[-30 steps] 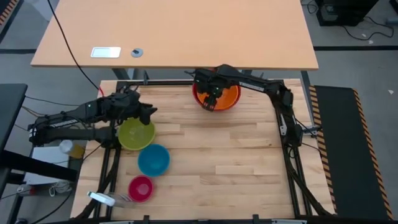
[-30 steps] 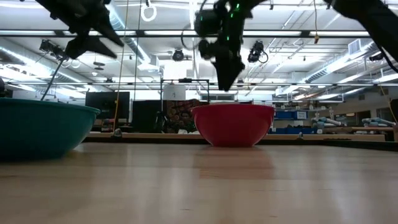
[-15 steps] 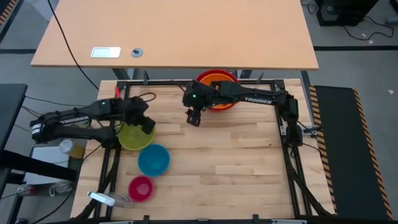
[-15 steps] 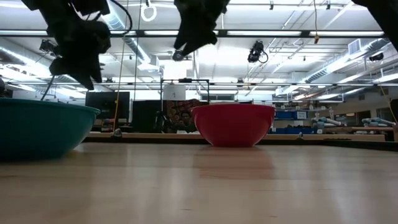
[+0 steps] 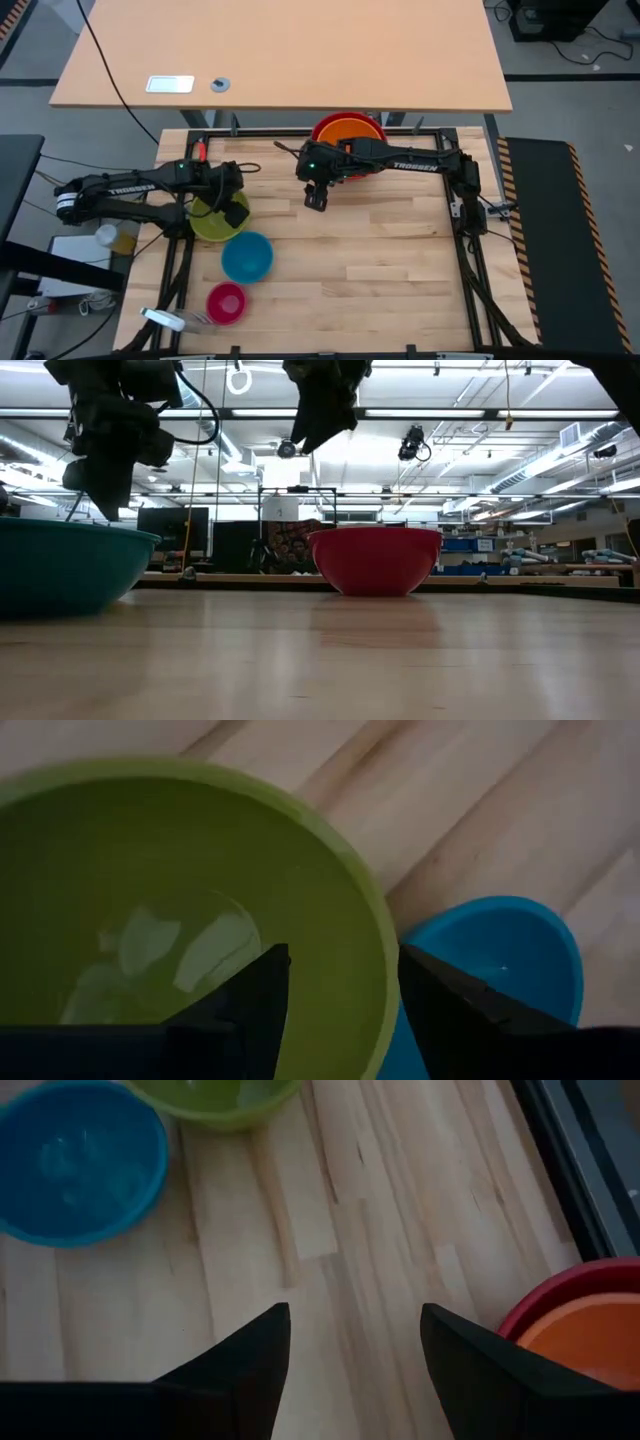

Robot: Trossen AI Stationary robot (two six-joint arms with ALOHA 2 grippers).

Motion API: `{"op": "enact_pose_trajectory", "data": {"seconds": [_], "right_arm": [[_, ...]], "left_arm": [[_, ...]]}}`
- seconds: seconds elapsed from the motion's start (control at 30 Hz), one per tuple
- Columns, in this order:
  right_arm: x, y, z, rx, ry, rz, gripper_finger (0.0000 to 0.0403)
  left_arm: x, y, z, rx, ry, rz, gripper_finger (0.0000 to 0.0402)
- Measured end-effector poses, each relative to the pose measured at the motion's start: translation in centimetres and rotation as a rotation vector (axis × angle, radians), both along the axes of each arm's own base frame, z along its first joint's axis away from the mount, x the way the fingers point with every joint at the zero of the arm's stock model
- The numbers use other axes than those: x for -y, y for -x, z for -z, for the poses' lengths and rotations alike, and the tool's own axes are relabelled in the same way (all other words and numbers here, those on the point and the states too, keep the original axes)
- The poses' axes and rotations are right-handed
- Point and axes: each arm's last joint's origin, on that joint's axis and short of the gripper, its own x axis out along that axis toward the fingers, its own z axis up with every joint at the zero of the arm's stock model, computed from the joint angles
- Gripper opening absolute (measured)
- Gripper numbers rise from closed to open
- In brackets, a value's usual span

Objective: Nest bowls inside each other
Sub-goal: Stack the green bowl on top of the orange bowl

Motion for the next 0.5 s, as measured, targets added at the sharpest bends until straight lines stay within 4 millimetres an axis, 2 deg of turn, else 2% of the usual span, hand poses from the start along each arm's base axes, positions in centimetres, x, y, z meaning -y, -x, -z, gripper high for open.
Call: {"op": "enact_pose_trajectory", "data": {"seconds": [0.2, 0.4, 0.5], "right_arm": [[-0.1, -0.6, -0.4, 0.078, 0.013, -0.01, 0.023], [-0.1, -0.8, -0.5, 0.091, 0.024, -0.012, 0.023], [-0.1, -0.7, -0.5, 0.079, 0.021, -0.009, 0.023]], "left_arm": [[-0.2, 0.0, 0.5, -0.087, -0.061, -0.006, 0.0192], [-0.8, -2.3, 2.4, -0.153, -0.102, 0.175, 0.0192], [-1.2, -3.4, 3.5, -0.178, -0.114, 0.202, 0.0192]]}}
